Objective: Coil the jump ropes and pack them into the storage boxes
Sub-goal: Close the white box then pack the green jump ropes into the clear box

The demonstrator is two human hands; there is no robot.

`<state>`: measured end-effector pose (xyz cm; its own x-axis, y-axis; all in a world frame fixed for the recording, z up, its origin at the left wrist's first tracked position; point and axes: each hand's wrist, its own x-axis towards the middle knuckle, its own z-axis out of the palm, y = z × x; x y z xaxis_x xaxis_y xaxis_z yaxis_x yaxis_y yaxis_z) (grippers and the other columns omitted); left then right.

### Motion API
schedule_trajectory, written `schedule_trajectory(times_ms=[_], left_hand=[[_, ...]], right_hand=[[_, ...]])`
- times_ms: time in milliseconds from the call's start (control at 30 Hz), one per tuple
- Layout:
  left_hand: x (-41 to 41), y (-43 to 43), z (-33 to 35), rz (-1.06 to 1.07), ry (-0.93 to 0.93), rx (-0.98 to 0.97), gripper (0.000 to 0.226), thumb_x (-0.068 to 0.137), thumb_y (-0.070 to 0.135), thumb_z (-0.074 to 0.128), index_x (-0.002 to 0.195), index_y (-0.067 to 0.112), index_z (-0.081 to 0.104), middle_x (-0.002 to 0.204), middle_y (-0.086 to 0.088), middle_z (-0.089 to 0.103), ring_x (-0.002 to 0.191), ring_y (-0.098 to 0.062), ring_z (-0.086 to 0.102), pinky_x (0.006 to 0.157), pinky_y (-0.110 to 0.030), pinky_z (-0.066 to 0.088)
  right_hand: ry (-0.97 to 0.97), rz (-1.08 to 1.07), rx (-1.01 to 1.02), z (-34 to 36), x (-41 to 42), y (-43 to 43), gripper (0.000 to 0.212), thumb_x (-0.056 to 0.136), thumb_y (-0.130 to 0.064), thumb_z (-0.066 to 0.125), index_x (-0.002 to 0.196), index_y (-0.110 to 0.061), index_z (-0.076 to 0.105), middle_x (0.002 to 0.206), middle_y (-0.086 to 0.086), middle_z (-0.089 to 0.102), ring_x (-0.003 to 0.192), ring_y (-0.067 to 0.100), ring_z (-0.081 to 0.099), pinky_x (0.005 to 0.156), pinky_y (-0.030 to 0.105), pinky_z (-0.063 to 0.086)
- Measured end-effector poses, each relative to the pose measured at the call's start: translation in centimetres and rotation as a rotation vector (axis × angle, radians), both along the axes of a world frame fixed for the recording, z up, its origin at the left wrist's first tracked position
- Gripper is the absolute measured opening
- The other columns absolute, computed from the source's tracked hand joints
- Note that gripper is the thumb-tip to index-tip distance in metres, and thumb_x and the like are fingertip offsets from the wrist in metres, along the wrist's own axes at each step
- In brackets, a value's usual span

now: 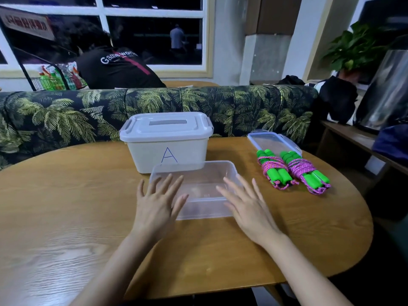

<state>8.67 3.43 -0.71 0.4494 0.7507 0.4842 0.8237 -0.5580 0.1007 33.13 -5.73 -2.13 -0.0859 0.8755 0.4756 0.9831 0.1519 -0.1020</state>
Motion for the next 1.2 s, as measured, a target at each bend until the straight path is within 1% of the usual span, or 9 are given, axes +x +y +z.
schedule_trajectory(times_ms=[167,267,367,533,667,900,1000,1100,1200], left_hand=[[3.3,-0.1,0.3,0.006,-0.034,-0.033,0.057,0.095,0.058,0.03,0.127,0.027,0.066,0.126,-0.005,0.068,0.116,-0.027,0.062,0.101,-0.056,0.041],[3.8,0.2,0.2,0.018,-0.037,-0.031,0.056,0.095,0.058,0.032,0.125,0.027,0.067,0.124,-0.004,0.069,0.116,-0.026,0.062,0.103,-0.056,0.039],[3.8,0.4,0.1,0.008,-0.055,-0.017,0.055,0.095,0.057,0.033,0.12,0.026,0.07,0.12,-0.003,0.07,0.114,-0.025,0.063,0.104,-0.055,0.038],[3.1,0.3,0.1,-0.038,-0.076,-0.023,0.052,0.095,0.06,0.033,0.107,0.03,0.074,0.111,0.005,0.073,0.107,-0.02,0.066,0.106,-0.056,0.036],[2.2,-0.3,-0.1,-0.065,-0.05,-0.018,0.053,0.095,0.062,0.032,0.102,0.033,0.076,0.105,0.009,0.074,0.105,-0.015,0.066,0.11,-0.054,0.033],[1.4,-0.5,0.4,-0.086,-0.081,-0.061,0.055,0.095,0.062,0.03,0.097,0.033,0.077,0.101,0.013,0.074,0.104,-0.013,0.066,0.108,-0.059,0.034],[1.0,0.0,0.6,-0.113,-0.127,-0.146,0.064,0.093,0.068,0.024,0.112,0.031,0.073,0.116,0.012,0.071,0.116,-0.011,0.059,0.114,-0.055,0.028],[0.6,0.7,1.2,-0.171,-0.335,-0.243,0.07,0.091,0.071,0.026,0.125,0.025,0.066,0.124,0.009,0.067,0.118,-0.014,0.057,0.113,-0.05,0.03],[0.1,2.1,1.8,-0.16,-0.5,-0.252,0.07,0.094,0.063,0.033,0.144,0.018,0.047,0.144,-0.001,0.052,0.132,-0.019,0.046,0.112,-0.036,0.032]], right_hand=[[0.11,-0.031,-0.057,0.2,3.3,1.6,0.048,0.104,-0.039,0.036,0.152,-0.038,0.032,0.161,-0.012,0.022,0.151,0.016,0.006,0.122,0.04,0.004],[0.253,-0.099,0.089,0.5,5.1,1.8,0.051,0.104,-0.042,0.035,0.151,-0.025,0.037,0.158,-0.006,0.031,0.146,0.016,0.02,0.12,0.037,0.015],[0.424,-0.385,0.155,0.8,7.4,2.9,0.055,0.102,-0.041,0.038,0.148,-0.01,0.04,0.154,0.008,0.039,0.14,0.024,0.03,0.116,0.042,0.028],[0.234,-0.802,-0.232,1.0,9.7,5.4,0.069,0.098,-0.049,0.048,0.152,-0.014,0.024,0.155,0.022,0.026,0.135,0.04,0.032,0.105,0.05,0.036],[0.166,-0.884,-0.238,1.3,10.3,6.6,0.062,0.093,-0.048,0.059,0.143,-0.016,0.04,0.138,0.021,0.04,0.125,0.041,0.039,0.098,0.049,0.04],[0.567,-0.707,-0.148,0.6,11.6,6.6,0.063,0.086,-0.028,0.074,0.141,-0.023,0.043,0.126,0.019,0.059,0.117,0.043,0.051,0.094,0.044,0.044],[0.965,-0.524,0.024,1.8,11.3,6.4,0.066,0.081,-0.012,0.078,0.139,-0.016,0.048,0.131,0.011,0.059,0.12,0.032,0.055,0.101,0.041,0.044],[1.191,-0.27,0.145,5.1,9.7,5.7,0.064,0.085,-0.002,0.072,0.141,-0.02,0.046,0.128,0.005,0.058,0.116,0.017,0.058,0.101,0.035,0.048],[1.179,0.084,-0.075,8.6,7.1,5.4,0.065,0.087,0.003,0.068,0.139,-0.029,0.044,0.122,-0.004,0.06,0.104,-0.004,0.06,0.082,0.015,0.051]])
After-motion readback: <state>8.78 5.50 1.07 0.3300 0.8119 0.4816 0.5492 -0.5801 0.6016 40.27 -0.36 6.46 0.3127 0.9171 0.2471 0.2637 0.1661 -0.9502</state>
